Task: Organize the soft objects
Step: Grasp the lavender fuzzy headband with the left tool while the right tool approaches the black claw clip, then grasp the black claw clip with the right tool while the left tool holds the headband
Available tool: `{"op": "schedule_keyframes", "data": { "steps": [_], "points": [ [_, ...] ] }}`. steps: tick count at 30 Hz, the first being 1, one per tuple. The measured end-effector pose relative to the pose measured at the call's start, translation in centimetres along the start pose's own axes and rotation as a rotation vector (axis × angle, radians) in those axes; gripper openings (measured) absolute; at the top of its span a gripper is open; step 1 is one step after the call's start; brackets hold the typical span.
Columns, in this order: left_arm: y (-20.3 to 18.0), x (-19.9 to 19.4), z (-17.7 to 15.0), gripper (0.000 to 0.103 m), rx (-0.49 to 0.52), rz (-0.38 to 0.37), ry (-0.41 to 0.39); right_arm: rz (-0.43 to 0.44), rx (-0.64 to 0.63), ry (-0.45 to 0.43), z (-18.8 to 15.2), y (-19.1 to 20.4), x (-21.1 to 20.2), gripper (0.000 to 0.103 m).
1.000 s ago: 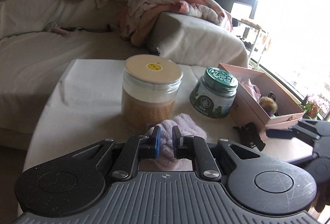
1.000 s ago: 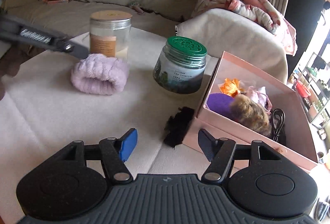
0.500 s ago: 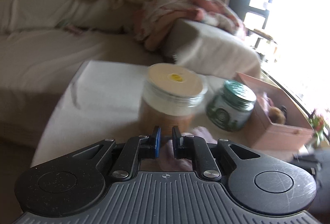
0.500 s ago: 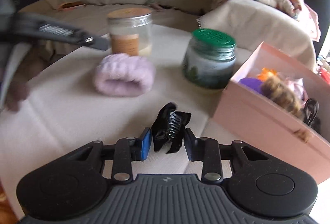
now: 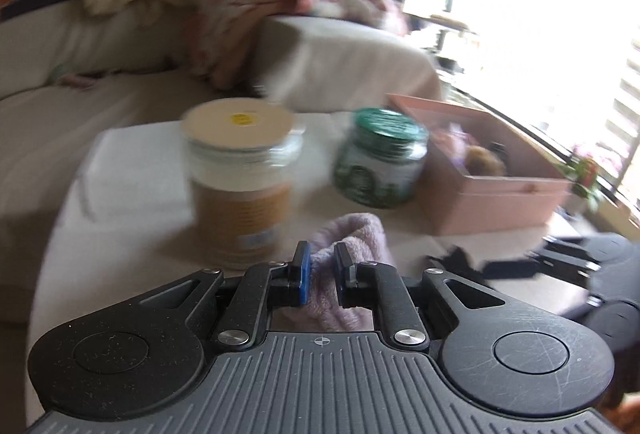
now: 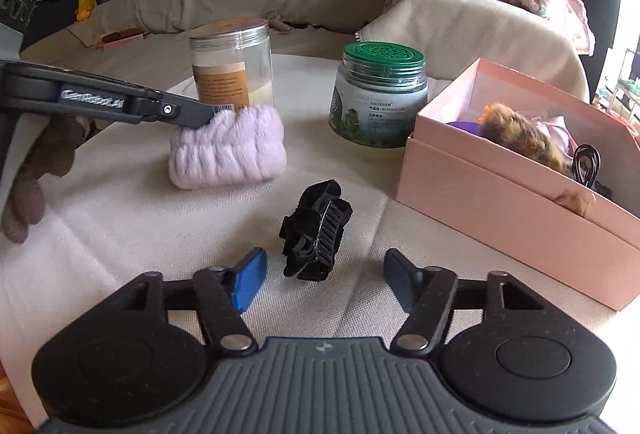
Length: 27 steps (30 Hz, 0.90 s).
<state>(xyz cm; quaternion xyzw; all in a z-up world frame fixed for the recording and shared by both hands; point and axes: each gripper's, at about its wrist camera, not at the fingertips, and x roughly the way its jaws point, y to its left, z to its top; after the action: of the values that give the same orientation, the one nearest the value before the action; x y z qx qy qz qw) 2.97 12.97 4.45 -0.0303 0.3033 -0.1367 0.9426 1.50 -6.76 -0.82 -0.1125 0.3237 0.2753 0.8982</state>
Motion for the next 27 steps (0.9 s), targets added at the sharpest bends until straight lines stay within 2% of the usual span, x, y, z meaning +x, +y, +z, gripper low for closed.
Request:
{"op": "schedule_keyframes", "data": {
  "steps": [3, 12, 17, 20, 23, 27],
  "points": [
    [-1.2, 0.0, -0.1, 0.015, 0.038, -0.058, 0.018, 0.001, 0.000, -0.001, -0.1, 0.1, 0.0, 0.070],
    [-2.8, 0.2, -0.5, 0.016, 0.103, -0.088, 0.061, -0.008, 0.008, -0.003, -0.1, 0.2, 0.0, 0.072],
    [-4.1, 0.2, -0.2, 0.017, 0.197, -0.127, 0.099, -0.005, 0.005, -0.002, -0.1, 0.2, 0.1, 0.074],
    [-4.8, 0.3, 0.0, 0.018, 0.236, -0.114, 0.102, -0.005, 0.005, -0.002, -0.1, 0.2, 0.1, 0.074],
    [-4.2, -0.5, 0.6, 0.018, 0.184, -0.120, 0.063, -0.004, 0.005, -0.002, -0.1, 0.2, 0.1, 0.074],
    [-1.6, -1.3, 1.7, 0.018, 0.033, -0.061, 0.017, -0.004, 0.005, -0.002, -0.1, 0.2, 0.1, 0.075]
  ]
}}
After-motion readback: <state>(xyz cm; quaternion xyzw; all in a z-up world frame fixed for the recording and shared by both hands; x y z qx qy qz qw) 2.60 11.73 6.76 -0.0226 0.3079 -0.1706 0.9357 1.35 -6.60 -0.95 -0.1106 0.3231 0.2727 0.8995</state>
